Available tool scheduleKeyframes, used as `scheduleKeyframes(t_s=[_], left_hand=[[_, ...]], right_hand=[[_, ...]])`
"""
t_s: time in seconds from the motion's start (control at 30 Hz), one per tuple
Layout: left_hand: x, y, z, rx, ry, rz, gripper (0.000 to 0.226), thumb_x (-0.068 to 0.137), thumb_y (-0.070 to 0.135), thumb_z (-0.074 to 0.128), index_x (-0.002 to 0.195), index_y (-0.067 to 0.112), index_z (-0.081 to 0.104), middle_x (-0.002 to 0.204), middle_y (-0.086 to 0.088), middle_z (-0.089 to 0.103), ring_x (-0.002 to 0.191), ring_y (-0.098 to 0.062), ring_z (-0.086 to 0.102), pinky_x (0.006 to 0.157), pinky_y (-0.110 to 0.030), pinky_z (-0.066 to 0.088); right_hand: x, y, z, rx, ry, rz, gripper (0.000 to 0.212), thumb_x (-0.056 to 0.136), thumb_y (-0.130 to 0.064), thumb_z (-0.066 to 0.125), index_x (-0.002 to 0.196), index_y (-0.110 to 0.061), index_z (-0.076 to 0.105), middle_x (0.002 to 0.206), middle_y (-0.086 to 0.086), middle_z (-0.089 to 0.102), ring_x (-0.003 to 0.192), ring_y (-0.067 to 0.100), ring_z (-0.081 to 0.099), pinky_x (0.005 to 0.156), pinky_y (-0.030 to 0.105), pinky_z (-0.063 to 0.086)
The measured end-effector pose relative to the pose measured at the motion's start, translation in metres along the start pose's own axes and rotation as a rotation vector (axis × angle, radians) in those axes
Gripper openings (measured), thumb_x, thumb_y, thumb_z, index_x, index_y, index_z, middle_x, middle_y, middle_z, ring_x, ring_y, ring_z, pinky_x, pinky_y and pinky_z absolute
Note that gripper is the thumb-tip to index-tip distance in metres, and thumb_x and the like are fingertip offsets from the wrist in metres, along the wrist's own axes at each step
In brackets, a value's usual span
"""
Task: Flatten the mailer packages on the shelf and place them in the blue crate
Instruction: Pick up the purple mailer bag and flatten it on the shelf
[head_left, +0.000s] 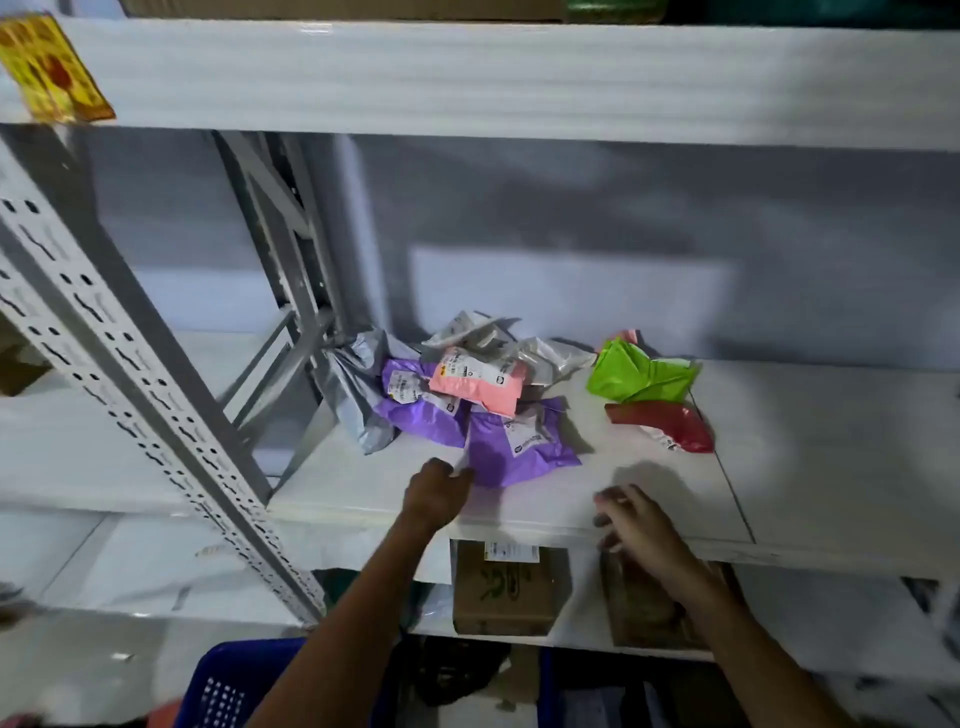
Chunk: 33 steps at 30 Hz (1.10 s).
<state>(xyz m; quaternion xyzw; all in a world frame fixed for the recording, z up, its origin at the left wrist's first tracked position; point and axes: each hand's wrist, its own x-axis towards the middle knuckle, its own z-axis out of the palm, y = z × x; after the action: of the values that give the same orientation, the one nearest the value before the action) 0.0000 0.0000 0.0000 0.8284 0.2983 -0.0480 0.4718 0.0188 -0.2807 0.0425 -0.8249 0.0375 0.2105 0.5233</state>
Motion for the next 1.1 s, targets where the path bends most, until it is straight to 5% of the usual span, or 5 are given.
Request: scheduleKeyframes(t_s=[0.2,0.43,0.57,0.83,1.1], left_hand=[[0.004,0.015,0.028,-0.323,-0.132,-0.095,0.038,0.089,0.04,0.072,0.082,0.003,0.073,0.079,-0.016,0.075,0.071,-0.028,0.07,0.082,-0.043,0.059],[-0.019,0.03,0.044,-0.304,-0.144,-0.048,0.011,0.092,0.01,0.061,0.091,0.003,0.07,0.087,-0.012,0.075,0.077,-0.027,0.07,0.072,-0.036,0.059],[-0.052,0.024,0.062,-0.453,-0.239,-0.018,0.014,0.09,-0.003,0.056,0.092,-0.001,0.07,0.077,-0.015,0.074,0.066,-0.028,0.067,0.059,-0.033,0.054],[-0.1,0.014,0.075,-0.447,-0.264,-0.146,0.012,0.088,-0.008,0.064,0.082,0.001,0.068,0.061,-0.007,0.068,0.052,-0.017,0.059,0.057,-0.03,0.05],[-0.113,0.065,0.067,-0.002,0.238,0.205,0.029,0.099,0.018,0.058,0.128,0.01,0.059,0.122,-0.005,0.066,0.109,-0.025,0.063,0.09,-0.031,0.048]], right_hand=[[0.049,-0.046,0.05,0.117,0.041,-0.019,0.043,0.095,-0.047,0.062,0.127,-0.027,0.043,0.108,0.009,0.065,0.063,0.024,0.07,0.053,0.033,0.054],[0.067,-0.035,0.05,0.303,0.216,0.039,0.019,0.095,-0.016,0.065,0.109,-0.003,0.064,0.084,0.017,0.07,0.05,0.022,0.064,0.053,0.033,0.055],[0.059,0.005,0.027,0.201,0.321,-0.014,0.015,0.083,-0.019,0.071,0.094,-0.026,0.065,0.091,0.009,0.074,0.073,0.034,0.072,0.074,0.058,0.06],[-0.024,0.046,-0.035,-0.033,0.246,-0.224,0.018,0.099,-0.025,0.06,0.116,-0.029,0.055,0.108,-0.009,0.064,0.098,0.012,0.064,0.084,0.041,0.058],[-0.056,0.043,-0.055,-0.26,0.218,-0.551,0.022,0.095,-0.009,0.058,0.112,-0.023,0.062,0.104,-0.01,0.069,0.088,0.009,0.063,0.07,0.02,0.043]])
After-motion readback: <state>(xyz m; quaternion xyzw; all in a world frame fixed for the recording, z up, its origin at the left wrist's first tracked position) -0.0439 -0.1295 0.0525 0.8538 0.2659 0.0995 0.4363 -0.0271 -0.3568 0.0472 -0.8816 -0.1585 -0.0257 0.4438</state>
